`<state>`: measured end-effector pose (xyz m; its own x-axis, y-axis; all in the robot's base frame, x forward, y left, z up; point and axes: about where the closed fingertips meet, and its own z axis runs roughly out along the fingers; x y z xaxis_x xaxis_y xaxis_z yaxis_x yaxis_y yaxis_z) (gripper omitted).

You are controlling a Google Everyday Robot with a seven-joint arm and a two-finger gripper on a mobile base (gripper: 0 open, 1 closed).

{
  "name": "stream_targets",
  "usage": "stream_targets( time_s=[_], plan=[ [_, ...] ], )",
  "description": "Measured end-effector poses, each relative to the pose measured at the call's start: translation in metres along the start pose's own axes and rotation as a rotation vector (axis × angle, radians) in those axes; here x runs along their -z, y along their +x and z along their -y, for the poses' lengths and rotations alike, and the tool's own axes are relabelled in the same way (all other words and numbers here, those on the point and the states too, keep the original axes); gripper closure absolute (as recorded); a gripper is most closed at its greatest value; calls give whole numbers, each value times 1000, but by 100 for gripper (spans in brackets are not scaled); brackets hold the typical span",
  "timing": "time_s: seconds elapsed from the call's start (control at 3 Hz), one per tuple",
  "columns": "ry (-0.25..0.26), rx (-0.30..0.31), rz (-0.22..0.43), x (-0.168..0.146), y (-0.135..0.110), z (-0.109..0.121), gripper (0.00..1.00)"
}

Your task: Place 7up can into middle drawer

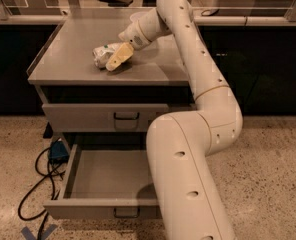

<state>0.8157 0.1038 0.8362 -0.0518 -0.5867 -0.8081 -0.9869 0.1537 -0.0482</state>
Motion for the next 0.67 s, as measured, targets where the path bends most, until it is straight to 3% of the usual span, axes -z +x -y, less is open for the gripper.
stream_targets(
  time_s=[0.67],
  plan=[
    [0,0,0,0,0,0,42]
  ],
)
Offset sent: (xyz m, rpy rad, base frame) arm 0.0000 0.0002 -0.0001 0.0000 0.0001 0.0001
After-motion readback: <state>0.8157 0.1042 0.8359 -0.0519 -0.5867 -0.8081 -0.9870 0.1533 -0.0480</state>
